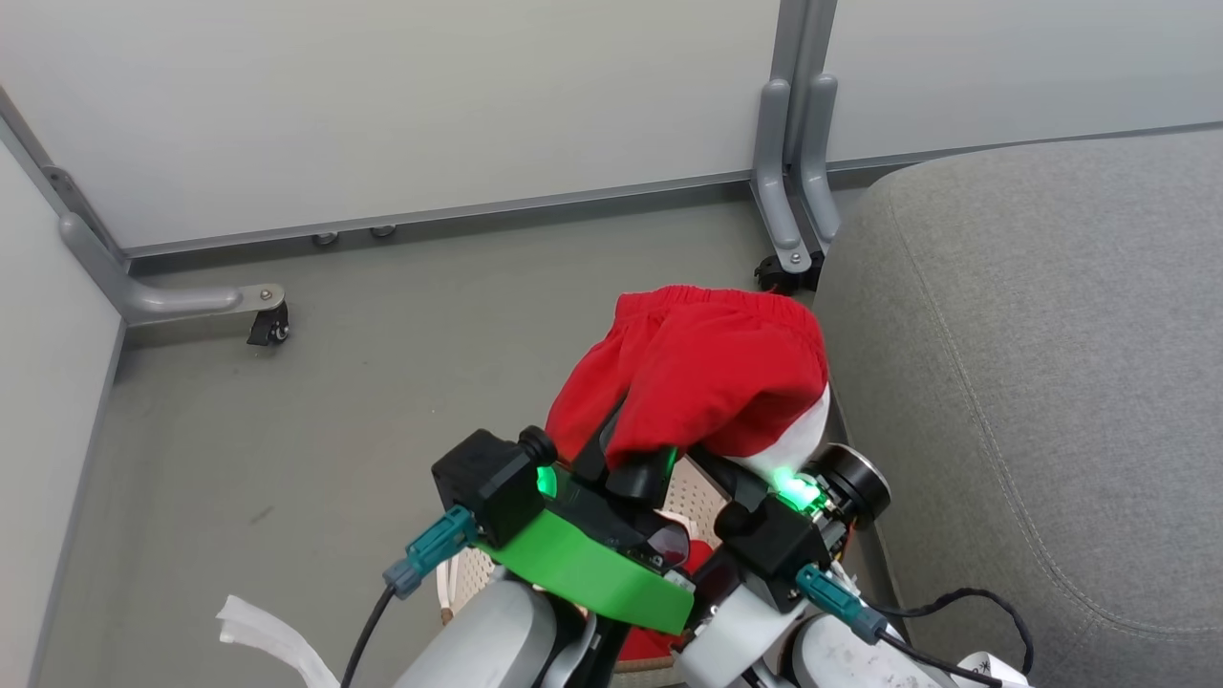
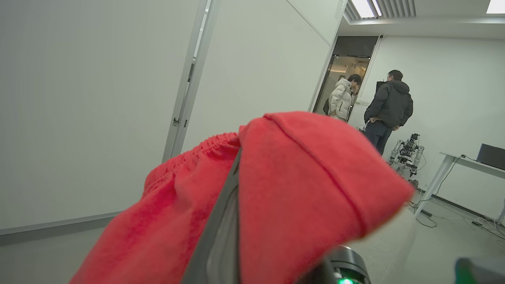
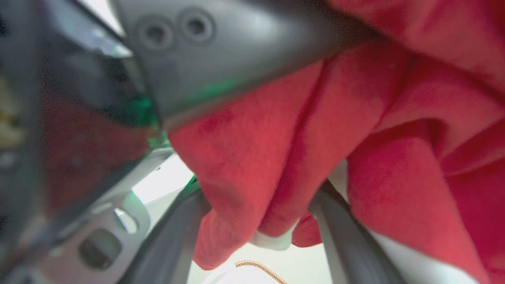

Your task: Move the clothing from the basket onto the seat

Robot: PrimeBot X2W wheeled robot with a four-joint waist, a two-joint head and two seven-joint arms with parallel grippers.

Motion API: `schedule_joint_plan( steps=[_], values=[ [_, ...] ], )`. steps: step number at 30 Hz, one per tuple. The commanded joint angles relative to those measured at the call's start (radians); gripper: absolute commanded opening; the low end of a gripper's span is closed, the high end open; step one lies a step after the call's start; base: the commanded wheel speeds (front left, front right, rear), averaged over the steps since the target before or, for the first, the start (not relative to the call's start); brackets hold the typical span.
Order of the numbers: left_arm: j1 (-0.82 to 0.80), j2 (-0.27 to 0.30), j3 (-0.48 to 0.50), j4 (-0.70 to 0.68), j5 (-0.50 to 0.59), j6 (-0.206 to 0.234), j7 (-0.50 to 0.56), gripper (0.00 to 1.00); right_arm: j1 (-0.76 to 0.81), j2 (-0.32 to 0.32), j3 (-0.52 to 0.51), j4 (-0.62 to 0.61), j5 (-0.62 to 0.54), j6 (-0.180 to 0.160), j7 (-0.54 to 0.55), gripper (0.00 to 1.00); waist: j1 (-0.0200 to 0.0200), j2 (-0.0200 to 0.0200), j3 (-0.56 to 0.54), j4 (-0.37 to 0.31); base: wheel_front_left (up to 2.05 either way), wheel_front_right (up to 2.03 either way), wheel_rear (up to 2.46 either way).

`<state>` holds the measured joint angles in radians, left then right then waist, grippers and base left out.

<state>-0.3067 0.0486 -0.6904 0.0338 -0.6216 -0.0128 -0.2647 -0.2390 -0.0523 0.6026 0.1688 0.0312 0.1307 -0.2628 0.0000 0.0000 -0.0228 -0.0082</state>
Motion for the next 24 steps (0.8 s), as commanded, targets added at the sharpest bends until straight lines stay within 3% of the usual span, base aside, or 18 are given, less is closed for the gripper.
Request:
schedule_joint_plan(
  steps=[1, 3, 4, 5, 24],
  values=[
    [-0.004, 0.003, -0.005, 0.003, -0.003, 0.002, 0.001, 0.0, -0.016, 0.003, 0.005, -0.002, 0.008, 0.0, -0.003, 1.0, 0.0, 0.0, -0.001, 0.0, 0.0, 0.0, 0.0],
    [-0.002, 0.003, -0.006, 0.004, -0.004, 0.001, 0.001, 0.0, -0.014, 0.003, 0.006, 0.001, 0.025, 0.0, -0.003, 1.0, 0.0, 0.0, -0.002, -0.001, 0.0, 0.0, 0.0],
    [-0.001, 0.003, -0.007, 0.005, -0.005, 0.001, 0.001, 0.0, -0.014, 0.003, 0.007, 0.001, 0.032, 0.0, -0.003, 0.44, 0.0, 0.0, -0.003, -0.001, 0.0, 0.0, 0.0],
    [0.001, 0.003, -0.007, 0.005, -0.006, 0.001, 0.001, 0.0, -0.015, 0.003, 0.011, 0.003, 0.041, 0.0, -0.003, 0.0, 0.0, 0.0, -0.004, -0.001, 0.0, 0.0, 0.0],
    [0.029, 0.004, 0.031, 0.022, 0.015, -0.006, 0.001, 0.0, 0.031, 0.001, -0.045, 0.011, 0.065, 0.0, -0.003, 0.0, 0.0, 0.0, -0.019, -0.001, 0.0, 0.0, 0.0]
  ],
)
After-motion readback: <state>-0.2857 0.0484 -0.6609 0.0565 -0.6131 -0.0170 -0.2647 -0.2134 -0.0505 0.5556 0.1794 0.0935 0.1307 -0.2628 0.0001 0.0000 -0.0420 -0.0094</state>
